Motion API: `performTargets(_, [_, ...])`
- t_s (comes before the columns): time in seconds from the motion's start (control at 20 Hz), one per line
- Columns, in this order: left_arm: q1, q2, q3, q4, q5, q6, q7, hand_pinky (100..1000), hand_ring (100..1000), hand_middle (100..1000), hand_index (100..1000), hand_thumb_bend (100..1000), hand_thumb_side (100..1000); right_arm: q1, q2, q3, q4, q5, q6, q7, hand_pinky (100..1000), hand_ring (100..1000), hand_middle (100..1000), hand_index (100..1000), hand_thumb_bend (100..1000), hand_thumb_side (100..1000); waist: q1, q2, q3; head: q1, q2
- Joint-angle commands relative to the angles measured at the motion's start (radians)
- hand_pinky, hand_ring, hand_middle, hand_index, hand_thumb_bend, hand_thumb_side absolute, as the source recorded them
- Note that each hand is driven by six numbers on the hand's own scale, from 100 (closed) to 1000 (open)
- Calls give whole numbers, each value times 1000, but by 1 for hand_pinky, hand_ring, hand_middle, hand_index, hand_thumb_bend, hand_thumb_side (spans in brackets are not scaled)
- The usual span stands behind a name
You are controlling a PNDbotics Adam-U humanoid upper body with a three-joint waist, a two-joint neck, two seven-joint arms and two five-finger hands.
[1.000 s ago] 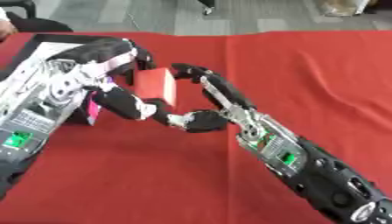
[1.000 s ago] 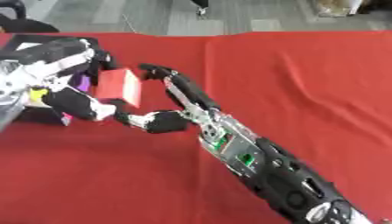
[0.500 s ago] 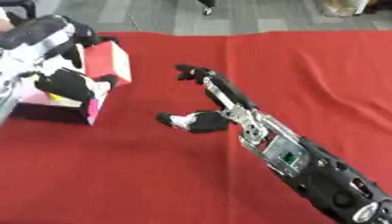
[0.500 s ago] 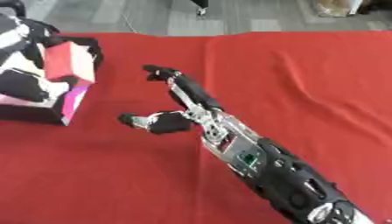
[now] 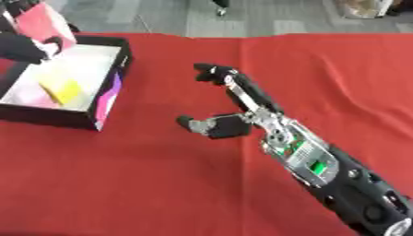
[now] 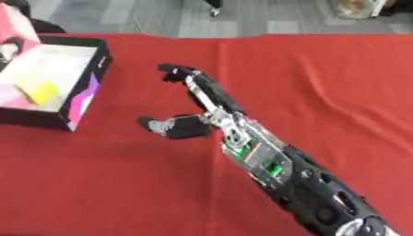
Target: Pick up the objects with one hand, pass them to the other hand, and then place them into the box on the other side of the table.
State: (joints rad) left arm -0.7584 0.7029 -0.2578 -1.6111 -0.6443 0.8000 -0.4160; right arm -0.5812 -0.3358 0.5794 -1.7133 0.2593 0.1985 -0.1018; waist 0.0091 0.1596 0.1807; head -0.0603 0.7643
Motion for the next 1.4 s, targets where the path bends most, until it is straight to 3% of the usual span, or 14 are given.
performTargets(0.05, [-31, 16, 29, 76, 26, 24, 36, 709, 543, 420, 419, 100, 100, -21, -21, -19, -55, -19, 2, -3, 857, 838, 745, 907, 522, 386, -14, 3, -8, 45, 6])
performTargets(0.4, [-56, -16, 65, 260, 90, -43, 145, 716, 555, 435, 432, 100, 100, -29, -40, -48, -137, -53, 15, -17, 854, 831, 736, 901, 515, 371, -33, 19, -36, 146, 6])
performTargets(0.55, [-73, -27, 76, 346, 110, -95, 198, 743, 582, 491, 498, 100, 100, -31, -46, -57, -166, -65, 22, -23, 853, 829, 734, 899, 515, 369, -39, 26, -47, 173, 6])
performTargets(0.65, [-84, -38, 88, 405, 117, -131, 234, 753, 601, 546, 562, 168, 163, -31, -47, -61, -176, -70, 27, -25, 852, 828, 732, 898, 515, 369, -43, 31, -54, 180, 6])
performTargets(0.7, [-88, -42, 92, 434, 113, -149, 252, 768, 637, 609, 639, 305, 281, -31, -47, -63, -178, -72, 29, -27, 852, 827, 731, 898, 516, 368, -45, 33, -58, 182, 6])
performTargets(0.75, [-92, -45, 95, 461, 104, -166, 269, 780, 667, 653, 687, 352, 328, -30, -47, -63, -180, -73, 31, -28, 852, 827, 731, 898, 516, 368, -46, 35, -61, 184, 6])
performTargets(0.8, [-95, -48, 99, 488, 92, -182, 285, 805, 718, 725, 754, 483, 470, -30, -46, -64, -181, -74, 32, -29, 851, 826, 730, 897, 516, 369, -47, 36, -64, 184, 6])
performTargets(0.9, [-98, -53, 105, 539, 66, -213, 317, 834, 780, 798, 821, 626, 640, -29, -45, -65, -180, -76, 34, -31, 851, 826, 729, 897, 518, 371, -48, 38, -67, 183, 6])
performTargets(0.95, [-101, -56, 107, 565, 57, -227, 333, 846, 806, 828, 853, 645, 689, -29, -44, -65, -180, -77, 35, -32, 850, 825, 727, 897, 517, 371, -48, 38, -67, 182, 6])
performTargets(1.2, [-108, -62, 105, 643, 64, -279, 404, 861, 826, 861, 890, 641, 737, -28, -42, -65, -178, -82, 37, -35, 849, 823, 725, 895, 516, 370, -44, 36, -64, 163, 6])
performTargets(1.4, [-106, -59, 100, 645, 79, -291, 430, 856, 822, 858, 890, 653, 706, -27, -42, -67, -179, -85, 38, -39, 848, 822, 723, 894, 516, 366, -42, 30, -63, 149, 6])
